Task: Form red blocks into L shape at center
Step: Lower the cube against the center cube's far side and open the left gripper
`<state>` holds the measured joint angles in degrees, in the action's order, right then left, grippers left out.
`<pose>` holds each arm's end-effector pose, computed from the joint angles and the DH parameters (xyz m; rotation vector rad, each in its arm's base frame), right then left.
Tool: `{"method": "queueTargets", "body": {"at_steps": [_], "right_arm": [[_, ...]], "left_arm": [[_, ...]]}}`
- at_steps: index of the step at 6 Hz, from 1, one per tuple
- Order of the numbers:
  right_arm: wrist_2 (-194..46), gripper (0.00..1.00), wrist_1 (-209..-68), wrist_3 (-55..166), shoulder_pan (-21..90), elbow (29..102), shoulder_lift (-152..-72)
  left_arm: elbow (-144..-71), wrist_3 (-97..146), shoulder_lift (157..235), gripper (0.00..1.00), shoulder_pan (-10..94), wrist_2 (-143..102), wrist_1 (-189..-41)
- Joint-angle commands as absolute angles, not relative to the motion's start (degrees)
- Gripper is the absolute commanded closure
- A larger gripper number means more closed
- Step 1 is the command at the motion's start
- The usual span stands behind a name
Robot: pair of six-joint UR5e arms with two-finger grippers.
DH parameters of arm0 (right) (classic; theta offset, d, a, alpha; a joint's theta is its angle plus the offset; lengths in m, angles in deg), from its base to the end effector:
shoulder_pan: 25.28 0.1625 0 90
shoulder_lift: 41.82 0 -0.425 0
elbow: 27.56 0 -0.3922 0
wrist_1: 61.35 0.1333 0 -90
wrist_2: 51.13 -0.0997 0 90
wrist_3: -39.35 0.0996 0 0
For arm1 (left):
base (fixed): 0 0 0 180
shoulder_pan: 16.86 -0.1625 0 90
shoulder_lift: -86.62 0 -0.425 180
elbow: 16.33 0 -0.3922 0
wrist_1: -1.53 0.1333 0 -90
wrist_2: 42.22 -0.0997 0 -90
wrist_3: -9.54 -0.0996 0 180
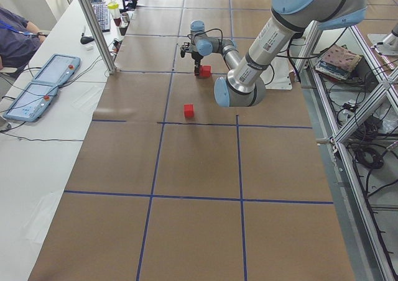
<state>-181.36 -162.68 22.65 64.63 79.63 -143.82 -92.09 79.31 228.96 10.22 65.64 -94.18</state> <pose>0.0684 -0.3933 0.6290 -0.0003 -0.7107 -0.2430 0.6501 -0.4478 0.1796 0.0328 0.8130 0.0063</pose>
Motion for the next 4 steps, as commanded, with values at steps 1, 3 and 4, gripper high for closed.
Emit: {"method": "queueTargets", "body": {"at_steps": [1,3,4], "right_arm": [[-181.30,0.00,-162.68,22.65,64.63,79.58,-143.77],[-181.30,0.00,-162.68,22.65,64.63,79.49,-143.68],[-181.30,0.00,-162.68,22.65,64.63,79.49,-143.68]], "left_arm": [[-92.01,79.24,228.91,0.92,9.94,65.62,-94.18],[-92.09,79.24,228.91,0.91,9.94,65.62,-94.18],[-92.01,79.33,229.00,0.91,9.86,65.62,-94.27]]}}
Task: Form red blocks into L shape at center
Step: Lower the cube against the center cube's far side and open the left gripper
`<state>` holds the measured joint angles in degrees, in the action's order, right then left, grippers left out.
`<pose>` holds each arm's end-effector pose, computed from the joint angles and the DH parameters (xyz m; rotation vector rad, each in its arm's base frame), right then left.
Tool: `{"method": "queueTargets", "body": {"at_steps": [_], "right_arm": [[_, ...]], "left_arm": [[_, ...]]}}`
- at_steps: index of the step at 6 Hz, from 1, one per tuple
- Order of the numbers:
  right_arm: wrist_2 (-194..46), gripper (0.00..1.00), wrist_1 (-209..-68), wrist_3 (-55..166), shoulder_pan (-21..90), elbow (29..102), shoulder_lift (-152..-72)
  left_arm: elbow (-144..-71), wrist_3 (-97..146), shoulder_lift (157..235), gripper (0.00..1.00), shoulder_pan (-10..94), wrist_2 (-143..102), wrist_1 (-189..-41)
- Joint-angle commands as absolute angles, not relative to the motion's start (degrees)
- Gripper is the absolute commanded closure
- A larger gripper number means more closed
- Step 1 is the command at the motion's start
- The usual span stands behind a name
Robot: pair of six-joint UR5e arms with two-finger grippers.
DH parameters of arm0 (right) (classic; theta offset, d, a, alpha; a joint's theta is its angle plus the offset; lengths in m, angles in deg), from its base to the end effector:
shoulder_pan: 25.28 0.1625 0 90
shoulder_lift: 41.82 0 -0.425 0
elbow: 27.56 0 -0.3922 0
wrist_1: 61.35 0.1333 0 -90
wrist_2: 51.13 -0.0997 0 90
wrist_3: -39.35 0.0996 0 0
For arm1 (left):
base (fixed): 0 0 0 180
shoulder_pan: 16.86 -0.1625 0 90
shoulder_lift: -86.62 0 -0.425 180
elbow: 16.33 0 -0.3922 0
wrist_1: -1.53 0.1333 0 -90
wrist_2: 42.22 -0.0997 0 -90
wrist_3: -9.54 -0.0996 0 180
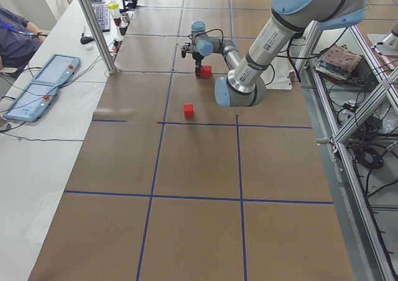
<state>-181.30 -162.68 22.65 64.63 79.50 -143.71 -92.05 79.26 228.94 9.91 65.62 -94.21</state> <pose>0.0684 -0.3941 0.6294 -0.0008 -0.7097 -0.2430 0.6526 -0.4444 0.1801 0.0310 0.8125 0.0120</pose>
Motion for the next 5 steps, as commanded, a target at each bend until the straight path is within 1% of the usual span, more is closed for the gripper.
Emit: {"method": "queueTargets", "body": {"at_steps": [1,5], "right_arm": [[-181.30,0.00,-162.68,22.65,64.63,79.49,-143.68],[-181.30,0.00,-162.68,22.65,64.63,79.40,-143.68]], "left_arm": [[-92.00,79.24,228.91,0.89,9.68,65.62,-94.27],[-92.00,79.24,228.83,0.77,9.59,65.62,-94.62]]}}
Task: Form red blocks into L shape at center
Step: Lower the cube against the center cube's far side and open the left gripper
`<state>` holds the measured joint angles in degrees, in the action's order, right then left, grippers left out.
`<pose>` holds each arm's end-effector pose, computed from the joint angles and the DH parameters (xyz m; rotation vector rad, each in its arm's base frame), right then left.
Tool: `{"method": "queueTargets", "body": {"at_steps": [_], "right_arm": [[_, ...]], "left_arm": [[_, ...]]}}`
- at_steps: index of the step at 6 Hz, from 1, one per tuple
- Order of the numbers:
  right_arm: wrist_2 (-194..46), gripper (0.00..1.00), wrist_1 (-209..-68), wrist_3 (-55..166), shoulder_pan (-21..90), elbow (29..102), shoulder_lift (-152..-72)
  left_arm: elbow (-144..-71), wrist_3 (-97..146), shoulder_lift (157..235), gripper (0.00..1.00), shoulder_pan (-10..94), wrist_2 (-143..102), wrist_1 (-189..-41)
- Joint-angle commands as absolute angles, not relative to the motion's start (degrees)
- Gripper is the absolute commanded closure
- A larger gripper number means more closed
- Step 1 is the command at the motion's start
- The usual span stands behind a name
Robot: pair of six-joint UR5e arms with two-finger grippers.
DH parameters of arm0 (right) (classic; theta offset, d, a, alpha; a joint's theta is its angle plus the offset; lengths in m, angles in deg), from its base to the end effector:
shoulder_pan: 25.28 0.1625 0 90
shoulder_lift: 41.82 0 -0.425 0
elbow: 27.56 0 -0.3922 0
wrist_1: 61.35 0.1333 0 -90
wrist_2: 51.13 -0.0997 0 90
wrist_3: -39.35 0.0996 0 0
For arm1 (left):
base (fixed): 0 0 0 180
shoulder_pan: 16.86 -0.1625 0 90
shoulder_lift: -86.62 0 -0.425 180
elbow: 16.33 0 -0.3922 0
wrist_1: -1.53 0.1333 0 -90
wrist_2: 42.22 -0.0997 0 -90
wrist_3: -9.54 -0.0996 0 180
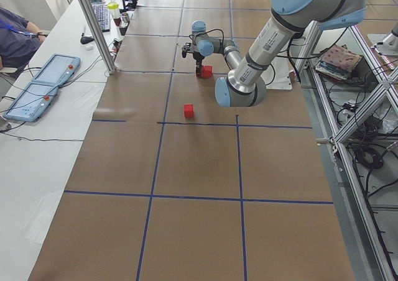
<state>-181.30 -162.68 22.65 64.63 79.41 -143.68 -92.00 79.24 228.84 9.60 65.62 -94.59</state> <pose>0.0684 -0.3943 0.6300 -0.0018 -0.7099 -0.2426 0.6552 -0.4409 0.1809 0.0307 0.8161 0.0181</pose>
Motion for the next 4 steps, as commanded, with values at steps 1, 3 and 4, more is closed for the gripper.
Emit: {"method": "queueTargets", "body": {"at_steps": [1,3,4], "right_arm": [[-181.30,0.00,-162.68,22.65,64.63,79.40,-143.68],[-181.30,0.00,-162.68,22.74,64.63,79.49,-143.60],[-181.30,0.00,-162.68,22.74,64.63,79.49,-143.51]], "left_arm": [[-92.00,79.24,228.83,0.73,9.59,65.62,-94.71],[-92.18,78.89,228.83,0.18,9.59,65.62,-94.80],[-92.88,78.63,228.83,0.00,9.76,65.62,-94.54]]}}
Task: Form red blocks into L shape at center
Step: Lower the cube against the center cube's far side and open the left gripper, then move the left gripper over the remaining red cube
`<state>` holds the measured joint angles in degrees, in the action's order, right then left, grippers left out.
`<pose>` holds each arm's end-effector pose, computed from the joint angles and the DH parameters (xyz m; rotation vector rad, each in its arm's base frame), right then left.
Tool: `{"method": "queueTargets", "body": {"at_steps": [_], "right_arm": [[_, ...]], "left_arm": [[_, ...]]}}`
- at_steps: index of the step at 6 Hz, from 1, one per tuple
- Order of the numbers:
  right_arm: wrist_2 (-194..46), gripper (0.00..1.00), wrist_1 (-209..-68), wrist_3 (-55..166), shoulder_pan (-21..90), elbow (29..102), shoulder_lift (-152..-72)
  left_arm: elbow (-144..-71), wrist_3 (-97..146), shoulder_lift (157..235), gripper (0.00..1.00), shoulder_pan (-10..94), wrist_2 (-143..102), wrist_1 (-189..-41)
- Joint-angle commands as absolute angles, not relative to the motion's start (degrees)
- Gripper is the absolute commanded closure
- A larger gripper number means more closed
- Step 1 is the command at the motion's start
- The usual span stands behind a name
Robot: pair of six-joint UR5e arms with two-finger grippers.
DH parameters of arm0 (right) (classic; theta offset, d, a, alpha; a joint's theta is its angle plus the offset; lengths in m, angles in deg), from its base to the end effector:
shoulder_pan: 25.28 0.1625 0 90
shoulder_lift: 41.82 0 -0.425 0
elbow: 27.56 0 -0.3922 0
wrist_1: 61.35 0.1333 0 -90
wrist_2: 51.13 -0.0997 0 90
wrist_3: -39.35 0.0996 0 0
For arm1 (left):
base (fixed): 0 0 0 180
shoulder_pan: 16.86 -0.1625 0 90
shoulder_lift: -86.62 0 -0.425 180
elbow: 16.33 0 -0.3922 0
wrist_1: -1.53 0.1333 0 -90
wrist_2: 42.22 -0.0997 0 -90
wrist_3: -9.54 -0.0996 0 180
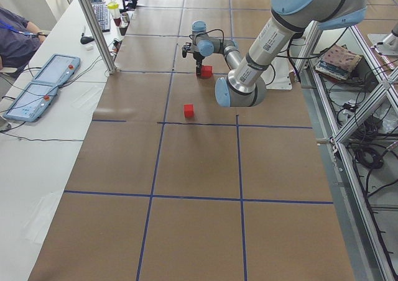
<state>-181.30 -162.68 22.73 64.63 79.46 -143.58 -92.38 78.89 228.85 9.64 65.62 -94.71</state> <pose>0.0684 -0.3951 0.6288 0.0002 -0.7095 -0.2422 0.6534 -0.4406 0.1775 0.0374 0.8240 0.0247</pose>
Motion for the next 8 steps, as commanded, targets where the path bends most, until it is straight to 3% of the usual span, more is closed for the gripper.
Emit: {"method": "queueTargets", "body": {"at_steps": [1,4,6,7,8], "right_arm": [[-181.21,0.00,-162.68,22.74,64.63,79.40,-143.16],[-181.30,0.00,-162.68,22.82,64.63,79.49,-143.16],[-181.30,0.00,-162.68,22.82,64.63,79.49,-143.16],[-181.39,0.00,-162.68,22.82,64.63,79.49,-143.16],[-181.39,0.00,-162.68,22.82,64.63,79.40,-143.16]], "left_arm": [[-93.14,78.62,228.83,0.00,9.85,65.53,-94.45],[-101.28,72.01,227.60,0.00,15.37,66.32,-85.45],[-112.95,66.07,218.42,0.00,23.69,72.17,-79.87],[-119.10,65.62,209.41,0.00,26.70,74.91,-80.55],[-120.82,65.35,205.75,0.00,28.82,75.37,-80.91]]}}
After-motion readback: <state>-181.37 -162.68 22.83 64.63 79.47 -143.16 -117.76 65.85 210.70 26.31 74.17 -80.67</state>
